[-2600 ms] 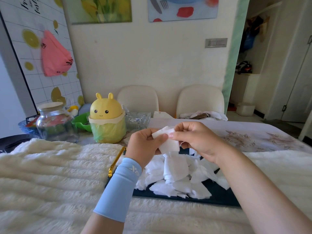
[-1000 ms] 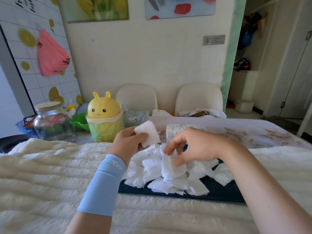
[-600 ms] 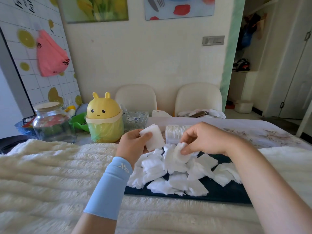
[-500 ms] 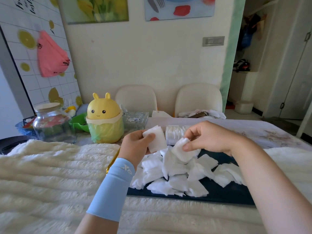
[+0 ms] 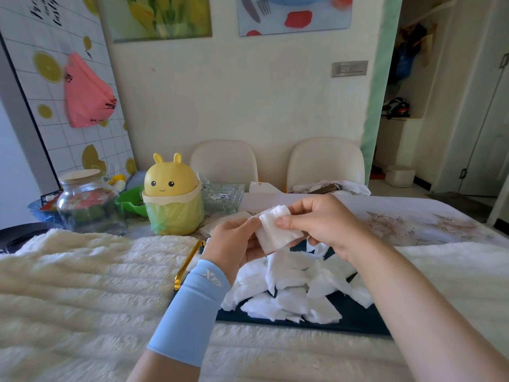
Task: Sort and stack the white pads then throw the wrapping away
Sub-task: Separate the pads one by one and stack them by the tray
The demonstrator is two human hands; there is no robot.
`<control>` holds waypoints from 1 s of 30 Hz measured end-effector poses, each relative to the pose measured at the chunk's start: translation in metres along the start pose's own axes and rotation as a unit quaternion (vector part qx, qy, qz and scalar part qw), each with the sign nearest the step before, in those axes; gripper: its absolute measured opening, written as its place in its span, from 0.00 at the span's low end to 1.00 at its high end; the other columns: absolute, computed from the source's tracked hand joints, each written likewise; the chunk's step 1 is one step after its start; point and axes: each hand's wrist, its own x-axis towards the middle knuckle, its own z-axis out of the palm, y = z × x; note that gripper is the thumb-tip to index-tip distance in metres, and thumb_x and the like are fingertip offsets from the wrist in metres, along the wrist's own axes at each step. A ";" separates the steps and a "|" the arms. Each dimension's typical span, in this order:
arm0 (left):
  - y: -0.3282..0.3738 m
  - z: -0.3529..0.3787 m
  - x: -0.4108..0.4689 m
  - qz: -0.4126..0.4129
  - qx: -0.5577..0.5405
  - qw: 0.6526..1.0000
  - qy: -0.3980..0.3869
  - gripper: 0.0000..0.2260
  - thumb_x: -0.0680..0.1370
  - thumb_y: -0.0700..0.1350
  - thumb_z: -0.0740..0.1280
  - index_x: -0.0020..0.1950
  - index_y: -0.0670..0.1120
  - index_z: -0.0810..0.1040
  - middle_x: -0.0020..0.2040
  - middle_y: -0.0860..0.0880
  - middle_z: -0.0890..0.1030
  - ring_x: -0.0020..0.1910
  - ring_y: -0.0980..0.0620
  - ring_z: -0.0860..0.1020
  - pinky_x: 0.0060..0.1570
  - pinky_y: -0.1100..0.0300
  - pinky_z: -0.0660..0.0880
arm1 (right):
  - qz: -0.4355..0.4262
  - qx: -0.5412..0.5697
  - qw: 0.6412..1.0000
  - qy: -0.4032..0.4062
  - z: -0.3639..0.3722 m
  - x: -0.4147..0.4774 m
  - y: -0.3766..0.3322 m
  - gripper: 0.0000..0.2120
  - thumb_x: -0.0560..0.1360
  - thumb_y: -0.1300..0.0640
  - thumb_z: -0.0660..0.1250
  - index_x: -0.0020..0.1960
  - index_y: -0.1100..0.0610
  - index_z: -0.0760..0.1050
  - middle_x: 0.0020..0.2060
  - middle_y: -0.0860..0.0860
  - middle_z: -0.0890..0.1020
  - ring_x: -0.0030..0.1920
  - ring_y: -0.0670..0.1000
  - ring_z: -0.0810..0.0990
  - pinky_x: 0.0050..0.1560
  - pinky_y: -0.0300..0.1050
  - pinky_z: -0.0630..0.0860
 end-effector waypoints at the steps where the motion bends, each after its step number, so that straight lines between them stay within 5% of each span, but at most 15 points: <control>1: 0.001 0.000 0.000 -0.004 -0.004 1.000 0.002 0.09 0.81 0.41 0.65 0.55 0.38 0.81 0.50 0.37 0.85 0.48 0.42 0.85 0.45 0.51 0.83 | -0.003 0.008 1.000 0.017 0.000 0.000 -0.001 0.08 0.71 0.62 0.78 0.49 0.61 0.84 0.31 0.49 0.83 0.24 0.41 0.78 0.25 0.33 0.68; 9: 0.003 -0.003 -0.001 -0.025 -0.011 0.998 -0.053 0.13 0.83 0.41 0.60 0.60 0.36 0.79 0.52 0.37 0.85 0.51 0.42 0.84 0.47 0.53 0.83 | -0.009 -0.006 0.999 0.032 0.013 -0.001 -0.003 0.09 0.68 0.58 0.81 0.45 0.58 0.84 0.31 0.48 0.83 0.26 0.43 0.77 0.30 0.36 0.73; 12: 0.006 -0.002 -0.001 -0.038 -0.036 0.997 -0.060 0.16 0.84 0.48 0.59 0.58 0.37 0.80 0.50 0.38 0.85 0.48 0.44 0.85 0.43 0.54 0.83 | -0.008 -0.036 0.997 0.069 0.018 0.003 0.003 0.10 0.68 0.54 0.81 0.44 0.55 0.83 0.37 0.47 0.85 0.35 0.44 0.81 0.39 0.41 0.78; 15: 0.005 -0.004 -0.001 -0.016 0.000 0.996 -0.084 0.17 0.79 0.50 0.66 0.57 0.37 0.81 0.52 0.38 0.85 0.51 0.44 0.84 0.49 0.53 0.82 | -0.001 -0.019 0.998 0.064 0.018 0.007 0.006 0.14 0.68 0.55 0.81 0.50 0.53 0.81 0.46 0.49 0.84 0.45 0.47 0.83 0.47 0.42 0.79; 19: 0.001 -0.010 0.000 0.019 0.079 0.993 -0.083 0.13 0.75 0.35 0.71 0.59 0.36 0.80 0.53 0.40 0.85 0.54 0.44 0.84 0.56 0.52 0.80 | 0.004 0.069 0.998 0.007 0.013 0.005 0.005 0.16 0.72 0.64 0.76 0.58 0.55 0.79 0.49 0.55 0.83 0.35 0.44 0.81 0.30 0.30 0.73; 21: 0.002 -0.013 0.002 0.022 0.080 0.994 -0.065 0.11 0.75 0.32 0.70 0.58 0.37 0.81 0.51 0.41 0.85 0.51 0.46 0.84 0.52 0.55 0.81 | -0.016 0.062 0.998 0.002 0.010 0.006 0.006 0.13 0.74 0.66 0.74 0.56 0.56 0.80 0.45 0.53 0.82 0.30 0.41 0.79 0.31 0.30 0.72; 24: 0.005 -0.021 0.006 0.021 0.056 0.998 0.008 0.10 0.75 0.33 0.70 0.56 0.38 0.81 0.51 0.40 0.85 0.47 0.46 0.84 0.46 0.58 0.82 | -0.114 -0.080 0.990 0.009 0.001 0.007 0.010 0.16 0.74 0.67 0.68 0.53 0.47 0.79 0.44 0.44 0.83 0.34 0.40 0.76 0.41 0.37 0.74; 28: 0.008 -0.030 0.010 0.023 0.007 0.997 0.068 0.05 0.77 0.34 0.69 0.51 0.39 0.81 0.50 0.40 0.83 0.46 0.46 0.82 0.42 0.61 0.82 | -0.137 -0.307 0.922 -0.193 -0.007 -0.005 0.004 0.24 0.71 0.63 0.71 0.58 0.37 0.79 0.53 0.29 0.76 0.54 0.30 0.73 0.53 0.28 0.70; 30: 0.008 -0.031 0.010 0.030 0.002 0.996 0.080 0.04 0.77 0.34 0.69 0.50 0.39 0.81 0.49 0.40 0.83 0.44 0.48 0.82 0.39 0.63 0.82 | -0.129 -0.409 0.874 -0.228 0.003 -0.001 0.011 0.26 0.69 0.57 0.75 0.61 0.34 0.78 0.64 0.35 0.73 0.66 0.39 0.69 0.65 0.39 0.70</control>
